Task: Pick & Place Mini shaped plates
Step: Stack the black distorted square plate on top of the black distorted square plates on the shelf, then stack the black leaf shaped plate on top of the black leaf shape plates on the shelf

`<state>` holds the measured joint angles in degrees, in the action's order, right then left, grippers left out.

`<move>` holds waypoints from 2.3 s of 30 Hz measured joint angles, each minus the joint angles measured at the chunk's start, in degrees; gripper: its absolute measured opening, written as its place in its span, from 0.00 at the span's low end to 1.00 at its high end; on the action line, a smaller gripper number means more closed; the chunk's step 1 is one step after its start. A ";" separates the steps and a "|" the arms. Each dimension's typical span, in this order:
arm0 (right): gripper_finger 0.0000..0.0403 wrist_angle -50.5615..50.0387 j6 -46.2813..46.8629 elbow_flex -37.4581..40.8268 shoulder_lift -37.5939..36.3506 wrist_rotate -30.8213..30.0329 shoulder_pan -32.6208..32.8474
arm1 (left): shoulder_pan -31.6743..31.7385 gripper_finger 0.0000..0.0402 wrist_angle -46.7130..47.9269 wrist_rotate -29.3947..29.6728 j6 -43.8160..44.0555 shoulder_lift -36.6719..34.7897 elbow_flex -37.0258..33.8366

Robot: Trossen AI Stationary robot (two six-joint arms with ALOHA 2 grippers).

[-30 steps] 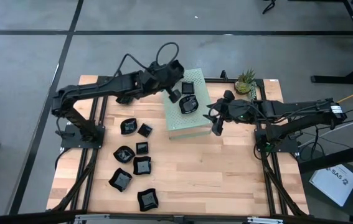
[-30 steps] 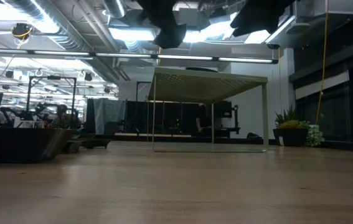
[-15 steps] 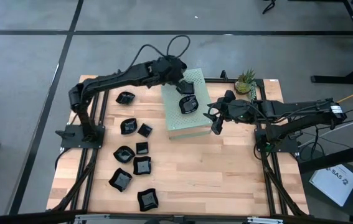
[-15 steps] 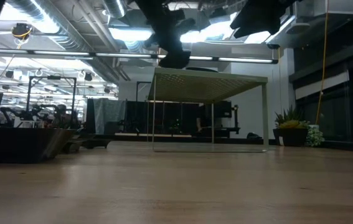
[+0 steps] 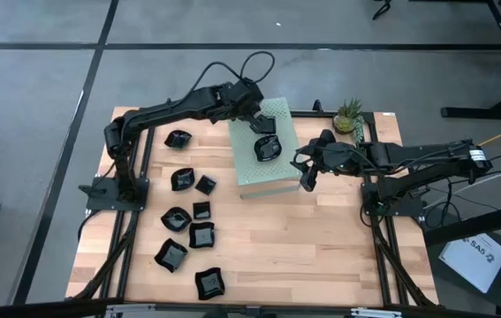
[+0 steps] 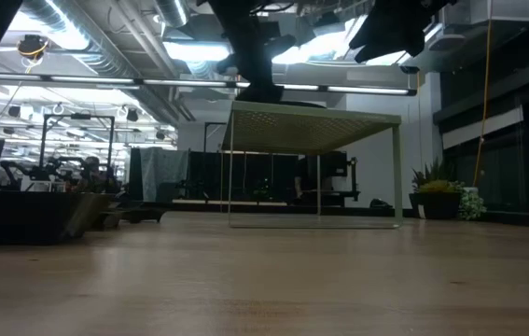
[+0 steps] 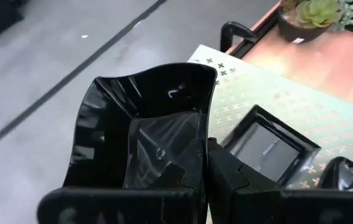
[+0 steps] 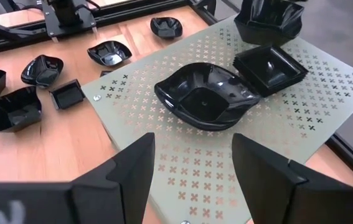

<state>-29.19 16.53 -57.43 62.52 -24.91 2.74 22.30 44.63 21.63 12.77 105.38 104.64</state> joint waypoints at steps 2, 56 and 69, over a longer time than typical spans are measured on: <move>0.53 0.00 -0.02 0.00 0.00 0.00 0.00 | 0.35 0.01 -0.31 0.04 -1.00 -0.02 -0.02; 0.53 0.16 -0.44 0.00 0.00 2.91 0.00 | -4.40 0.33 15.26 -3.27 -14.00 -13.71 -0.15; 0.53 4.05 -0.04 0.00 0.00 3.52 0.02 | -12.65 0.32 17.46 3.88 -3.83 -30.26 -19.72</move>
<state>-25.14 16.49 -57.43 62.52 -21.39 2.76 9.65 62.09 25.51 8.94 75.12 84.92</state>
